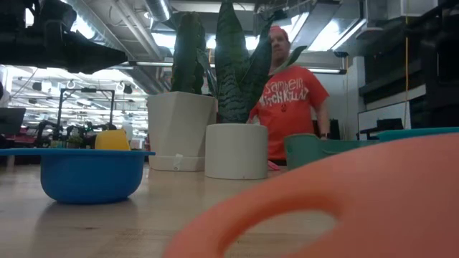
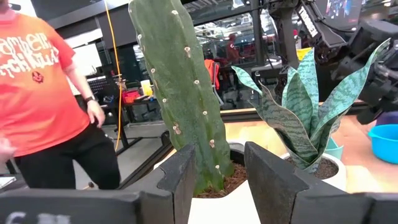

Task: Nest measuring cups in basket
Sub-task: Stack the yellow measuring cup on top of the light blue measuring cup

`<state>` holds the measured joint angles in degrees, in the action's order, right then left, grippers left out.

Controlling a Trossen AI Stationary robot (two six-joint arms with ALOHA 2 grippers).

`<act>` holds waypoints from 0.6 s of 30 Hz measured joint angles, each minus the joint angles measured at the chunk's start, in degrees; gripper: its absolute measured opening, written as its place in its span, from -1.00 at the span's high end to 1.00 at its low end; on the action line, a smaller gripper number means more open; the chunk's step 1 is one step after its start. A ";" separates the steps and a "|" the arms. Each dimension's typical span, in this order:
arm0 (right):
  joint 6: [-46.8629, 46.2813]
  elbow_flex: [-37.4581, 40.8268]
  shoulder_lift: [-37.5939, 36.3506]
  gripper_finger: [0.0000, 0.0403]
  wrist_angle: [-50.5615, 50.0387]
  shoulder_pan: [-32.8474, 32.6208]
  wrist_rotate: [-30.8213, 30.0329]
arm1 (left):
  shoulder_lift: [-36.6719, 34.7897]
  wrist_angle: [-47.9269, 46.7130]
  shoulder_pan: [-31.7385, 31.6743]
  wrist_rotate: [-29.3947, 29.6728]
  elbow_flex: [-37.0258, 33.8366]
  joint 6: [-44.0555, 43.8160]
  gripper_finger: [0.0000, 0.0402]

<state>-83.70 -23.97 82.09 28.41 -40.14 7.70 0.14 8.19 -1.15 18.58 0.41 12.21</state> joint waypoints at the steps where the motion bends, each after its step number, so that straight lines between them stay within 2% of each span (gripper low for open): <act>1: 0.00 0.00 -0.96 0.54 -0.01 0.00 0.00 | 0.00 0.00 0.00 0.01 0.01 0.01 0.35; 7: 1.84 0.00 -7.18 0.54 -0.40 0.00 -0.23 | 0.00 0.01 0.01 -0.01 0.00 0.02 0.35; 18: 18.28 -0.01 -14.43 0.54 -0.92 0.47 -8.45 | 0.00 3.32 0.02 -0.36 0.00 -0.61 0.35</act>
<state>-65.42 -23.97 67.66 27.49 -39.67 -0.75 0.14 11.50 -1.13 18.22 0.42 11.60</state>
